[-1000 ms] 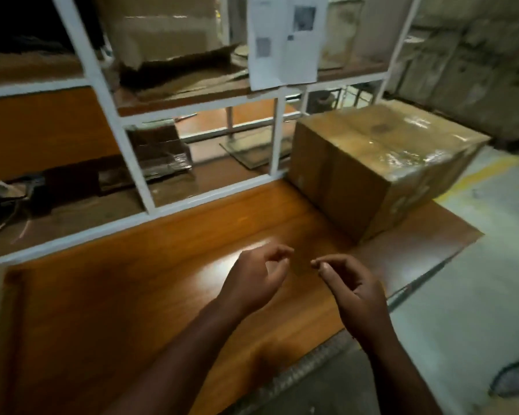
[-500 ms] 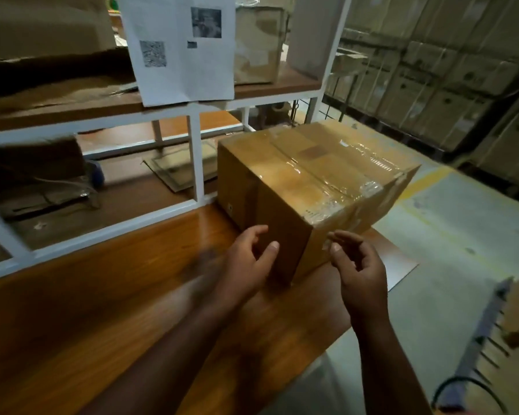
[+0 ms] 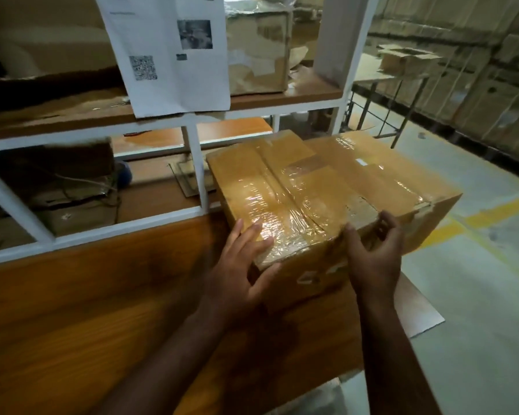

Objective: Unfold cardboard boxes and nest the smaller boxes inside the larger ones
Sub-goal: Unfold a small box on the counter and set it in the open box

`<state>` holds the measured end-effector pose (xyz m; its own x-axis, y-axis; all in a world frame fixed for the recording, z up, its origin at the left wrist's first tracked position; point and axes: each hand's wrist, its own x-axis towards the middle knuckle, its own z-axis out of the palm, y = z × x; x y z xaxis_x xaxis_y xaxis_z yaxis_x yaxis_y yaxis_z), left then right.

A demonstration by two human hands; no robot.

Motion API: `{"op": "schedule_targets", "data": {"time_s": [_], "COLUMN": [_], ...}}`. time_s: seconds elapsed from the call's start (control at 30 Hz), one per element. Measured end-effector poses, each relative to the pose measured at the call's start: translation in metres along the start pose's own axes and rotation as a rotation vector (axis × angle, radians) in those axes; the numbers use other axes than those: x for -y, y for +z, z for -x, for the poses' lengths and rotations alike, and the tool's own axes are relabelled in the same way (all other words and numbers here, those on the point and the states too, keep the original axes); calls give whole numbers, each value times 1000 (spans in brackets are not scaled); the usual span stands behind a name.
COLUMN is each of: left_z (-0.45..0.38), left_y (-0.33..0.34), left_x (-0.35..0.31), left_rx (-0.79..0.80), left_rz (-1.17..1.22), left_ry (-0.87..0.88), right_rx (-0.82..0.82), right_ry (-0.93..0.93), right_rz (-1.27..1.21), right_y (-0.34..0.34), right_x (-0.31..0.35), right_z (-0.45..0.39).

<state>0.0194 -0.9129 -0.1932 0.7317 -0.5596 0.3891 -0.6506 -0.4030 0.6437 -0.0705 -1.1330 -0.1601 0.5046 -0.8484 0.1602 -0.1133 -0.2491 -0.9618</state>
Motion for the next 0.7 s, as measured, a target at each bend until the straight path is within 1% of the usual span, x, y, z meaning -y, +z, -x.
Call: {"op": "schedule_targets", "data": {"time_s": [0.07,0.13,0.17,0.2,0.23,0.27,0.3,0.33,0.37,0.4,0.43,0.5,0.6,0.7], "left_z": [25,50,57,61,63,62,61,60,60,60,62,66,75,92], "left_y": [-10,-31,-42,-53,-61,-67,-72,-75,-78,-79,-81,-87,-101,-117], "left_x": [13,22,25,27,29,30,29,26,22,17,14,9,14,32], "left_rx": [-120,-232,-266,-283,-298,-306,-310,-308,-302,-298,-302,-338,-424,-530], "left_rz": [56,107,115,105,93,101,148,251,393,528,620,694,700,770], "left_ry": [-34,-195,-284,-352,-390,-410,-424,-441,-463,-483,-502,-533,-612,-728], "right_rx": [-32,-30,-1,36,99,187,314,446,536,598,661,722,725,768], "right_ry": [-152,-331,-373,-345,-253,-122,9,138,264,358,397,356,301,226], "right_rz": [-110,-141,-129,-108,-78,-28,24,41,-16,-102,-179,-247,-320,-317], "right_y": [0,1,1,4,7,10,15,21,29,37,46,59,73,79], "right_x": [12,13,11,5,0,-4,-3,-3,-4,-6,-4,2,9,23], "right_z": [22,32,31,26,18,11,7,7,8,12,20,39,66,98]}}
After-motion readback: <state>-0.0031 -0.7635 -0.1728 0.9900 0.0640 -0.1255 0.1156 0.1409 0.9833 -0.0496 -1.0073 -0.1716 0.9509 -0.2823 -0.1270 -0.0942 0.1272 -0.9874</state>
